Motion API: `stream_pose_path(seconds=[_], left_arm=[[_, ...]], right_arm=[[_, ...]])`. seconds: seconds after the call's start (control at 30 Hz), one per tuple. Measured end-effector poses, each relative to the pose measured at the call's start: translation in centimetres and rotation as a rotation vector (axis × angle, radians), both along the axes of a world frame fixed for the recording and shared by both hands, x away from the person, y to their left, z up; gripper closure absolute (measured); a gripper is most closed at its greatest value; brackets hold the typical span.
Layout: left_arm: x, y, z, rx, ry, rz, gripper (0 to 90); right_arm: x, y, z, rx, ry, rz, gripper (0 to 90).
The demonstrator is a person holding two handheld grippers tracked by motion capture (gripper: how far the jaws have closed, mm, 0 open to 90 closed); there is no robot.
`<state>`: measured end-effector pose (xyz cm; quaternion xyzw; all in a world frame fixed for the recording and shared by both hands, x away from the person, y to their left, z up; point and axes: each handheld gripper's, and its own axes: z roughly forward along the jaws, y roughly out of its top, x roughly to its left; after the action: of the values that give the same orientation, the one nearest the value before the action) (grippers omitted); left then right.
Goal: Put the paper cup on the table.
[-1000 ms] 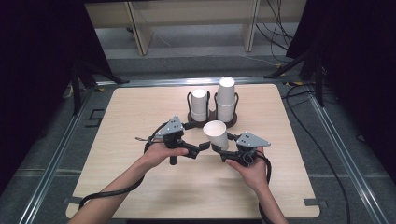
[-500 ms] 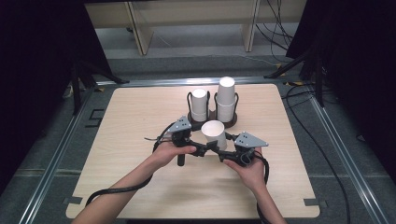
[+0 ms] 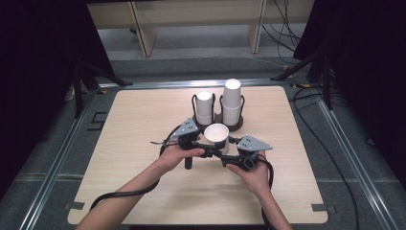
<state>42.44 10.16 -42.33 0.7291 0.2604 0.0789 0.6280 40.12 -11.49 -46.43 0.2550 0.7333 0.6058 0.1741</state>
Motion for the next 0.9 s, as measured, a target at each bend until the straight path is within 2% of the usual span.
stream_pose_path(seconds=[0.03,0.07,0.1,0.13,0.17,0.2,0.23,0.27,0.33,0.37,0.4,0.43,0.47,0.5,0.57,0.6,0.63,0.7,0.73,0.8,0.83,0.9], left_arm=[[0.0,0.0,0.0,0.005,-0.004,0.001,18.9],[0.0,0.0,0.0,0.003,-0.010,-0.002,19.6],[0.0,0.1,0.1,0.020,-0.019,0.004,20.3],[-0.1,0.1,0.1,0.022,-0.026,0.006,21.0],[-0.1,0.1,0.1,0.030,-0.039,0.010,21.6],[-0.2,0.1,0.2,0.037,-0.058,0.014,22.4],[-0.2,0.2,0.2,0.047,-0.066,0.017,23.2],[-0.3,0.2,0.3,0.050,-0.075,0.015,23.4],[-0.4,0.3,0.5,0.056,-0.095,0.017,23.7],[-0.5,0.5,0.6,0.058,-0.107,0.022,23.9],[-0.5,0.6,0.7,0.063,-0.111,0.029,24.2],[-0.5,0.7,0.8,0.066,-0.121,0.032,24.2],[-0.5,0.8,0.9,0.064,-0.126,0.040,24.4],[-0.6,0.9,1.0,0.079,-0.133,0.044,24.5],[-0.6,1.2,1.2,0.094,-0.156,0.051,24.6],[-0.7,1.4,1.3,0.099,-0.165,0.058,24.7],[-0.8,1.5,1.4,0.092,-0.165,0.063,24.7],[-0.8,1.8,1.5,0.094,-0.173,0.072,24.8],[-0.8,1.9,1.5,0.095,-0.171,0.080,24.9],[-0.7,2.2,1.5,0.084,-0.166,0.092,25.0],[-0.7,2.5,1.5,0.093,-0.164,0.099,25.1],[-0.7,2.9,1.4,0.091,-0.164,0.116,25.3]], right_arm=[[-0.1,0.1,0.0,-0.002,0.027,-0.005,29.9],[0.0,0.1,0.0,0.000,0.023,-0.001,29.3],[0.1,0.1,0.1,-0.010,0.013,-0.007,28.7],[0.0,0.1,0.1,-0.018,0.030,-0.005,28.3],[0.1,0.2,0.1,-0.022,0.023,-0.009,26.9],[0.1,0.2,0.1,-0.037,0.007,-0.020,25.6],[0.1,0.2,0.2,-0.059,0.021,-0.023,24.9],[0.0,0.3,0.0,-0.038,0.037,-0.016,24.5],[0.1,0.3,0.0,-0.043,0.022,-0.022,23.7],[-0.1,0.4,0.0,-0.028,0.052,-0.014,23.7],[-0.1,0.3,0.1,-0.028,0.056,-0.007,23.5],[-0.2,0.2,0.2,-0.052,0.047,-0.022,23.2],[-0.2,0.1,0.2,-0.050,0.043,-0.018,23.2],[-0.2,0.1,0.2,-0.054,0.028,-0.016,22.8],[-0.1,-0.1,0.2,-0.076,0.012,-0.007,22.7],[-0.1,-0.1,0.2,-0.075,0.026,-0.008,22.6],[-0.2,-0.2,0.0,-0.058,0.041,0.001,22.6],[-0.5,-0.3,0.0,-0.064,0.071,-0.009,22.6],[-0.4,-0.3,-0.1,-0.046,0.070,0.003,22.6],[-0.5,-0.6,-0.1,-0.069,0.061,-0.020,22.7],[-0.5,-0.5,-0.2,-0.041,0.065,-0.013,22.7],[-0.4,-0.7,-0.2,-0.042,0.051,-0.015,22.8]])
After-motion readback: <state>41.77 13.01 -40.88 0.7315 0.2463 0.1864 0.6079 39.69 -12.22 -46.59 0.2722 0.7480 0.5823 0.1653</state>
